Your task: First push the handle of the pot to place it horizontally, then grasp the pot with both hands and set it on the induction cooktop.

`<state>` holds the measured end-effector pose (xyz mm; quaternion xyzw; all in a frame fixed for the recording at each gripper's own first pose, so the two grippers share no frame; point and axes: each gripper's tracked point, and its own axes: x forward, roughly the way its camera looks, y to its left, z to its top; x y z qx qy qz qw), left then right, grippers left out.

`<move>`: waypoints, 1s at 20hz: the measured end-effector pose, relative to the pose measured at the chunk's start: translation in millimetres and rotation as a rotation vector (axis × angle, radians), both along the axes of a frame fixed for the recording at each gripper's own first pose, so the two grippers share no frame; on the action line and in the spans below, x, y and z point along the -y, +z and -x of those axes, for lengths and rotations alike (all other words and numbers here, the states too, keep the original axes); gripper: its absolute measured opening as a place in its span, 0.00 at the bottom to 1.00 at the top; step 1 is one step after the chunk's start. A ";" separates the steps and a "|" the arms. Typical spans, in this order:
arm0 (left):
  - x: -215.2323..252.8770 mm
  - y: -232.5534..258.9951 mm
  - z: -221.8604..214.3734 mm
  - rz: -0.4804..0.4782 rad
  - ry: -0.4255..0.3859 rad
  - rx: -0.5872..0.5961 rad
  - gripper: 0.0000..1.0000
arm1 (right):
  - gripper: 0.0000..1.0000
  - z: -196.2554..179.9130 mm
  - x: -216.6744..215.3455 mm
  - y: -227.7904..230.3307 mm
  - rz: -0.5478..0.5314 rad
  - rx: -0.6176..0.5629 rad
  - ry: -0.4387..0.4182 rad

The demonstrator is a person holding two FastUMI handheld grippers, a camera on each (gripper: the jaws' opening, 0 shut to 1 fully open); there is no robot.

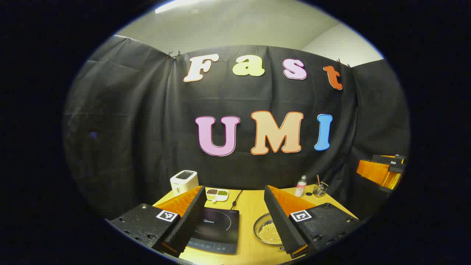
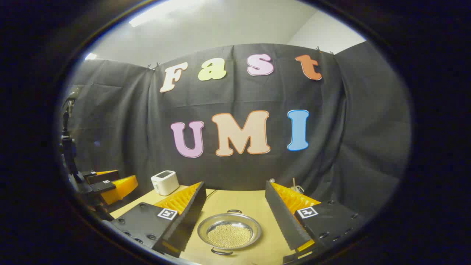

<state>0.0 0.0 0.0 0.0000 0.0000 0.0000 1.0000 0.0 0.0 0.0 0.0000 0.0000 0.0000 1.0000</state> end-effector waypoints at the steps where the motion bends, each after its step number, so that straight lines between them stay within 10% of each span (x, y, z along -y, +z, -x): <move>1: 0.0 2.4 -0.4 -0.004 0.002 0.005 0.95 | 0.97 0.6 3.2 1.1 -0.005 -0.001 -0.005; 20: -23.5 -18.4 8.0 0.008 0.036 -0.028 0.95 | 0.97 9.8 6.2 -8.6 -0.005 -0.020 -0.062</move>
